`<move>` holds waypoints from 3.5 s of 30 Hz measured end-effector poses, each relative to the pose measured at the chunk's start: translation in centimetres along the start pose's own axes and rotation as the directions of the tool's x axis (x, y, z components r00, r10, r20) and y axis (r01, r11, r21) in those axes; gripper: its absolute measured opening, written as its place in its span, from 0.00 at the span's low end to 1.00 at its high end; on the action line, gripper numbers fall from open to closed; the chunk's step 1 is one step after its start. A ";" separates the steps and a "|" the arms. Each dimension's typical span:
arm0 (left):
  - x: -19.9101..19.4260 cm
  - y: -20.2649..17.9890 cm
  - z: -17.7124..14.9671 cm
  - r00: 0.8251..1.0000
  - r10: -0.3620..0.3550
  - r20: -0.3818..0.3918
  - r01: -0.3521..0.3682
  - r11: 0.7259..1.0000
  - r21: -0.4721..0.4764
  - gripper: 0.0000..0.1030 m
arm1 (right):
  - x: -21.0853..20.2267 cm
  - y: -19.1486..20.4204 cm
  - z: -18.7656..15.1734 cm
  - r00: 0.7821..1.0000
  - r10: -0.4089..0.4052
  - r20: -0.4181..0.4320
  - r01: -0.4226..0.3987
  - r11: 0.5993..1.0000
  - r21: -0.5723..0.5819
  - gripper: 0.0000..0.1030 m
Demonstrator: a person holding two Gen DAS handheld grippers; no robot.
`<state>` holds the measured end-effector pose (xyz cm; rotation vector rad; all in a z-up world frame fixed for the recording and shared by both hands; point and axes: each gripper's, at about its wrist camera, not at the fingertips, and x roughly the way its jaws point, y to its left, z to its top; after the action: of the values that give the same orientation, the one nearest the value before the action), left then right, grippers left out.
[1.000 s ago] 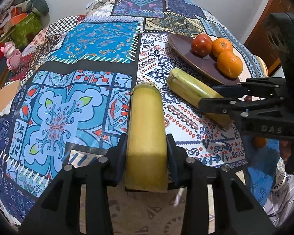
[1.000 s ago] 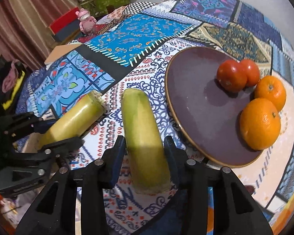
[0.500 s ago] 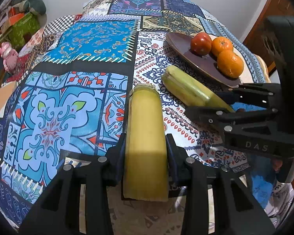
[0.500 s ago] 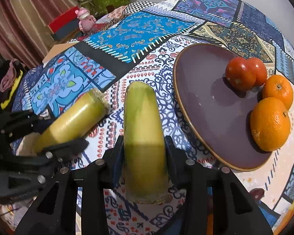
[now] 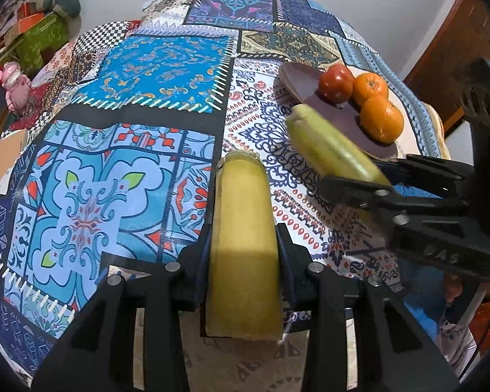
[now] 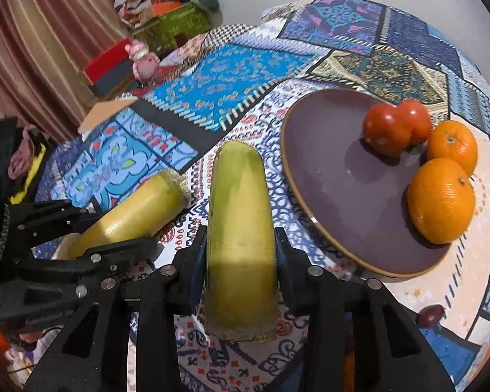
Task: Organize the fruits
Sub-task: 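Carry both held corn cobs over the purple plate, then lower both corn cobs onto the plate and open both grippers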
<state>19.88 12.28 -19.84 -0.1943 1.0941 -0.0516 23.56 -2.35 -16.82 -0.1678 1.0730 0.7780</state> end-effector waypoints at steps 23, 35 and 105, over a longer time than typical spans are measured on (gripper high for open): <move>1.0 0.4 0.4 0.998 -0.005 -0.057 0.007 0.999 0.035 0.35 | -0.9 -4.6 3.1 0.991 -0.118 0.066 0.115 0.992 0.054 0.34; 3.1 -1.5 2.1 0.995 0.061 -0.080 -0.048 0.987 0.154 0.34 | -0.1 -5.4 3.7 0.991 -0.113 0.065 0.109 0.992 0.059 0.34; 6.1 -8.5 12.6 0.996 0.044 -0.078 -0.041 0.998 0.038 0.44 | -5.8 -11.1 0.9 0.976 -0.090 0.200 0.076 0.994 0.075 0.35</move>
<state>34.32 4.71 -18.10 -0.1377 1.1751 -0.0413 29.93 -12.89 -14.16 -0.0739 0.8917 0.6677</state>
